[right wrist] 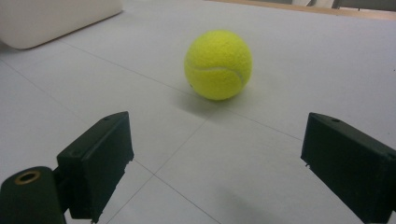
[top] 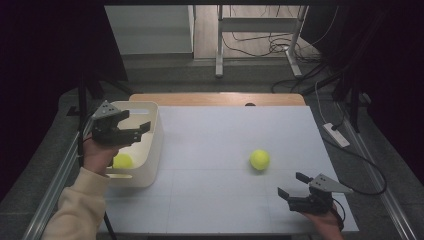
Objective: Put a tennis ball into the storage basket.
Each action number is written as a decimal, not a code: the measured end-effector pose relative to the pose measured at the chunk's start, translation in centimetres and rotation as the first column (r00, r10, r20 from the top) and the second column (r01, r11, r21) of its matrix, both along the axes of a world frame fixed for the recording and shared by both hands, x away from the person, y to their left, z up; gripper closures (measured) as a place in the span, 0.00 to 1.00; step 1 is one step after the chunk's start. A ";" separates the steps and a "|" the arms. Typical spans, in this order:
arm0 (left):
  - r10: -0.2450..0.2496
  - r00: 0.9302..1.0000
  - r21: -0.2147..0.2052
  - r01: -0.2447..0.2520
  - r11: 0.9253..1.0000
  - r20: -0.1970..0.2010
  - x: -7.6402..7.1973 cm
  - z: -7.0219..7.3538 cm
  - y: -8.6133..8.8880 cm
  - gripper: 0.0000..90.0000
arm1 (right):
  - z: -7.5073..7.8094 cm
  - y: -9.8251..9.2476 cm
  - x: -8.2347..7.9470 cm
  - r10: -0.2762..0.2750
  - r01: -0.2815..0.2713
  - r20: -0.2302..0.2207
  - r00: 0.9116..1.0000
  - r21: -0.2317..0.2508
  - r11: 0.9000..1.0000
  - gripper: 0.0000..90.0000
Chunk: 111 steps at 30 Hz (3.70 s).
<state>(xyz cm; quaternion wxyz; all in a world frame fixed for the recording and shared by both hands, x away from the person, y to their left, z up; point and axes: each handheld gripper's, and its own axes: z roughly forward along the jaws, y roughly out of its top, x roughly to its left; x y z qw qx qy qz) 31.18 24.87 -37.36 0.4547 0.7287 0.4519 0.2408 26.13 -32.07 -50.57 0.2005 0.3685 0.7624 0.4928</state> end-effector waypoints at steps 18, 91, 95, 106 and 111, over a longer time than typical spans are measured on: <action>-0.072 0.996 -0.050 0.074 0.996 0.048 -1.9 -0.2 -1.7 0.17 | -0.1 0.0 0.0 0.006 -0.006 0.005 1.000 -0.003 1.000 0.10; -0.355 0.935 -0.033 0.354 0.935 -0.005 0.1 -2.0 -13.7 0.16 | -0.1 -0.1 -0.1 0.000 0.000 0.013 1.000 -0.008 1.000 0.10; -0.371 0.929 -0.018 0.371 0.929 -0.014 0.4 -2.2 -14.8 0.16 | -0.1 0.0 0.0 0.007 -0.007 0.016 1.000 -0.006 1.000 0.10; -0.391 0.919 0.004 0.392 0.920 -0.046 1.1 -2.8 -16.7 0.15 | -0.1 0.0 0.4 0.003 -0.003 0.013 1.000 0.015 1.000 0.10; -0.392 0.918 0.008 0.394 0.919 -0.059 1.4 -3.1 -17.2 0.15 | -0.1 0.3 0.5 0.019 -0.019 0.021 1.000 0.008 1.000 0.10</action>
